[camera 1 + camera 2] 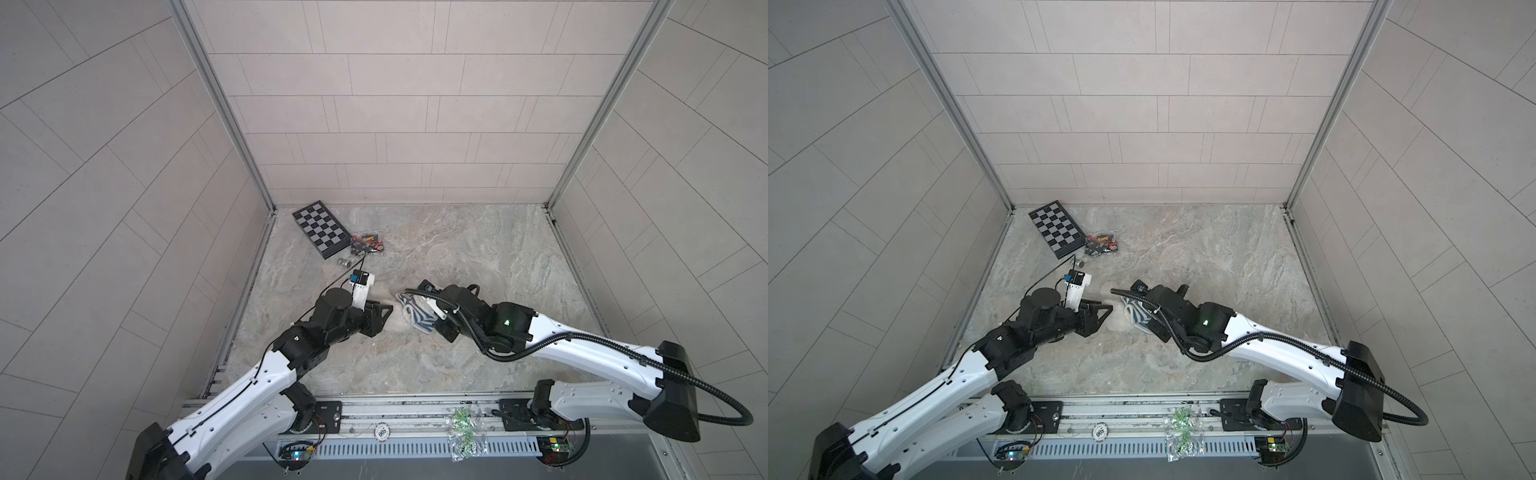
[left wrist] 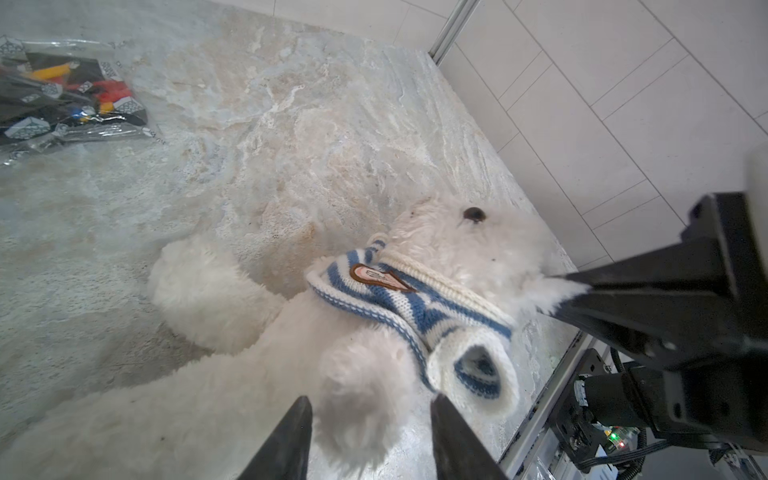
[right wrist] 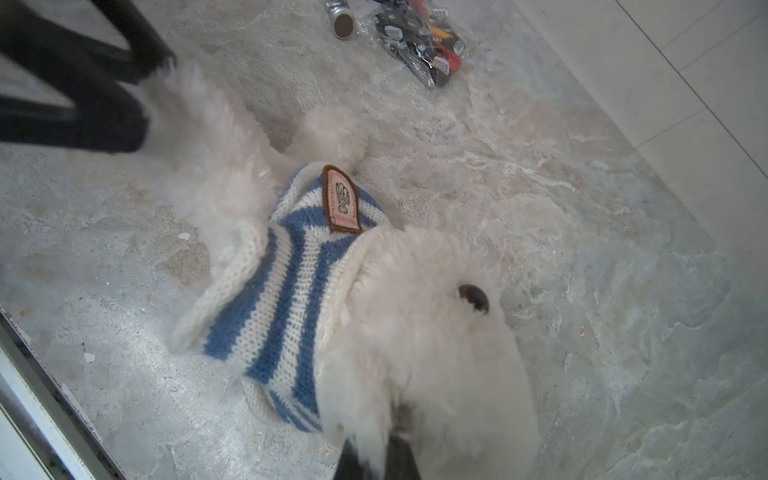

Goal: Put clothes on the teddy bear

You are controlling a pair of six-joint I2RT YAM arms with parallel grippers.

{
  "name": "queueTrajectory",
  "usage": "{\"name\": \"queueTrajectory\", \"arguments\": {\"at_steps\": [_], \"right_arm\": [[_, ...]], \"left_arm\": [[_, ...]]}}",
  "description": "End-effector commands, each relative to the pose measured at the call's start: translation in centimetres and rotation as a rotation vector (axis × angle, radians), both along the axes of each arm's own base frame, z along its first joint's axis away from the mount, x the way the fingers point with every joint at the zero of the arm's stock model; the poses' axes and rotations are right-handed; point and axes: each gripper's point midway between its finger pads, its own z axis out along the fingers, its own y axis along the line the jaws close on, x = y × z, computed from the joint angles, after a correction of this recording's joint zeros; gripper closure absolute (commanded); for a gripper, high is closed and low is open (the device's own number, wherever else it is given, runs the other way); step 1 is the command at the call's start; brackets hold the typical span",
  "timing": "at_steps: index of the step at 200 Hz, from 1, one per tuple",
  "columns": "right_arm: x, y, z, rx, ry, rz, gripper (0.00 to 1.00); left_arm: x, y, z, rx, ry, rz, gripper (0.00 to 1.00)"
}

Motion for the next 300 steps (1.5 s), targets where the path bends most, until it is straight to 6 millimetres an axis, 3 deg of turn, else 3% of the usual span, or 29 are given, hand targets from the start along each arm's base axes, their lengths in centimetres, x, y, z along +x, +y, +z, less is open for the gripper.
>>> {"name": "queueTrajectory", "arguments": {"at_steps": [1,41,80,100,145,211,238,272,300], "right_arm": [[0.1,0.1,1.5,0.088,0.032,-0.068,1.0],[0.3,-0.1,1.2,0.083,0.039,-0.098,1.0],[0.6,-0.5,1.8,0.1,0.015,-0.124,1.0],[0.5,-0.5,1.9,0.109,0.016,-0.126,1.0],[0.4,-0.2,1.7,0.127,0.025,-0.123,1.0],[0.1,-0.4,1.4,0.144,0.031,-0.122,1.0],[0.0,-0.6,1.3,0.145,0.029,-0.123,1.0],[-0.1,-0.8,1.3,0.148,0.022,-0.123,1.0],[0.0,-1.3,1.5,0.146,0.006,-0.132,1.0]], "left_arm": [[-1.3,-1.0,-0.8,-0.054,0.007,-0.034,0.51],[-3.7,-3.9,-0.8,-0.131,0.013,-0.149,0.48],[-3.3,-5.8,-1.9,-0.172,0.051,-0.137,0.43],[-2.9,-6.7,-2.2,-0.182,0.058,-0.124,0.46],[-1.6,-7.8,-2.7,-0.203,0.068,-0.073,0.63],[-0.1,-8.0,-3.6,-0.213,0.083,0.005,0.7],[0.1,-8.3,-3.5,-0.218,0.086,0.005,0.8],[0.2,-7.3,-3.9,-0.198,0.081,0.043,0.91],[0.3,-6.1,-4.1,-0.174,0.067,0.079,0.93]]}}
